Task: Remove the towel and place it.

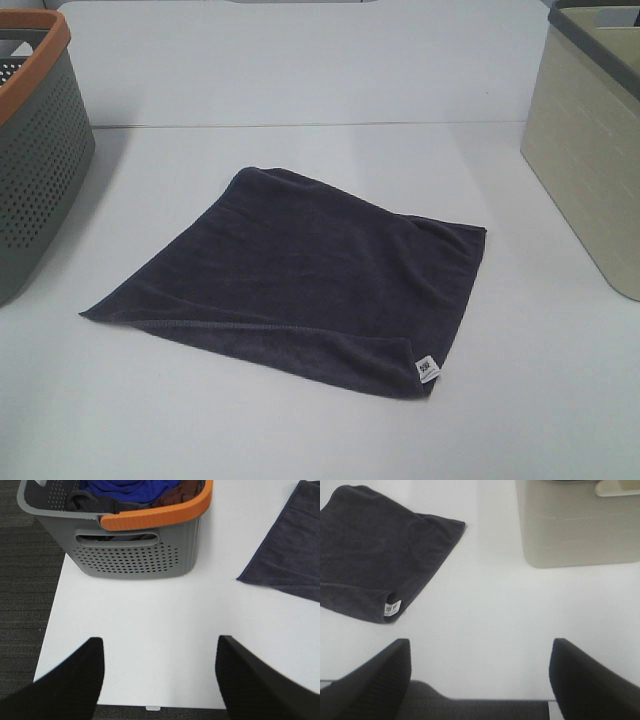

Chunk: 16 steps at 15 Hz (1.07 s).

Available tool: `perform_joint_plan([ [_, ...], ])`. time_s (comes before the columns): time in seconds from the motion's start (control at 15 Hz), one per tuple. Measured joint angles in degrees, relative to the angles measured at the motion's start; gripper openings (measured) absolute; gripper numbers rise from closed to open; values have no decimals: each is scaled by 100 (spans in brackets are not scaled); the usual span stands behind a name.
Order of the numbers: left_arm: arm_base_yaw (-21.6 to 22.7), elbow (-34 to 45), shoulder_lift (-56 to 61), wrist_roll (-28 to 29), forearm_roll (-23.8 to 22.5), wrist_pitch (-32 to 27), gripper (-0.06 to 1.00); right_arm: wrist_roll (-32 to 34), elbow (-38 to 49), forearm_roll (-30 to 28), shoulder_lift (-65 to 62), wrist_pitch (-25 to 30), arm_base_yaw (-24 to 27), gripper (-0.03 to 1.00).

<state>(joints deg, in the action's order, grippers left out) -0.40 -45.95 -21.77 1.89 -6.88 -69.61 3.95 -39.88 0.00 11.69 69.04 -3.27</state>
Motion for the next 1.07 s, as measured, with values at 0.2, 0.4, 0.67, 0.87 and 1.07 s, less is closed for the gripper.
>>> perform_joint_plan([
  [0.2, 0, 705, 1089, -516, -17, 120, 61, -6, 464, -29, -957, -510, -6, 76],
  [0.4, 0, 1123, 1828, -688, 17, 264, 61, -34, 963, 0, -1192, -590, -6, 76],
  [0.67, 0, 1444, 2212, -453, 544, 378, 61, -395, 1043, 57, -1192, -825, -6, 75],
  [0.87, 0, 1725, 2212, -46, 688, 865, 61, -395, 1112, 275, -1192, -842, -6, 75],
  [1.07, 0, 1748, 2212, -74, 831, 928, 61, -395, 1112, 407, -1192, -842, -6, 75],
])
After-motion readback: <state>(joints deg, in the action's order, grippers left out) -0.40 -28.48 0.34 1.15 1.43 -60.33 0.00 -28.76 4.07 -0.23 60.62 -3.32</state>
